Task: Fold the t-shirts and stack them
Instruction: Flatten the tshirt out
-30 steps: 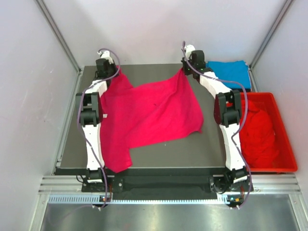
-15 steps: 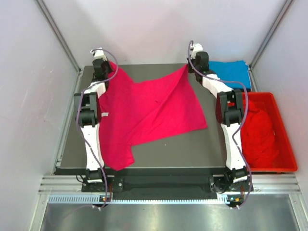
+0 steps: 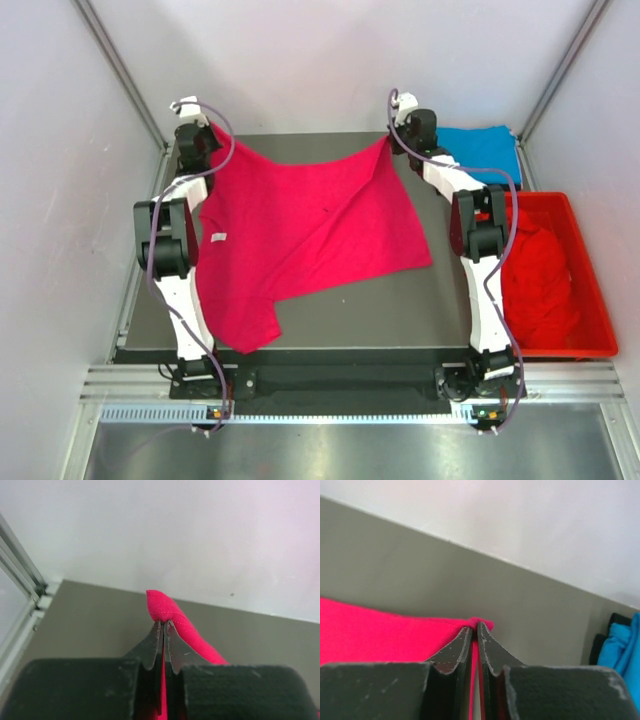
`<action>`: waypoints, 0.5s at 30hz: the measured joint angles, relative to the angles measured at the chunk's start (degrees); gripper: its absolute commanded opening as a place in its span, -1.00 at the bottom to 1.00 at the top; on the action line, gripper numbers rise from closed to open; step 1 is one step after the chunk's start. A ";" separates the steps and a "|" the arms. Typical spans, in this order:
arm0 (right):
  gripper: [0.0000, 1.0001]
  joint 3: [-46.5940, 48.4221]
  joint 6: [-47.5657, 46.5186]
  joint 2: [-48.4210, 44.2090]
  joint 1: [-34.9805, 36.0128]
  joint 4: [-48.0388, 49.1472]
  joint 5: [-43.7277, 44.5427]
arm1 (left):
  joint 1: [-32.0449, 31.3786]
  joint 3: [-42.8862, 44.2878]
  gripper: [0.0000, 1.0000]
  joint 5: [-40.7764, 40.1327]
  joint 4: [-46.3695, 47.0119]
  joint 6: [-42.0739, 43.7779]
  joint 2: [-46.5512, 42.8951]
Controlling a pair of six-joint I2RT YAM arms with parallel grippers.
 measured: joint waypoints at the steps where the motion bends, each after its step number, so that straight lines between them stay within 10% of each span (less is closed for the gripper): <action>1: -0.96 -0.35 -0.70 0.00 0.00 -0.13 -0.48 | 0.00 -0.48 -1.00 0.24 0.35 0.33 -1.03; 15: -0.97 -5.35 -6.38 -0.11 0.07 -0.74 -0.13 | 0.42 -7.04 -1.00 1.33 2.67 3.98 -9.99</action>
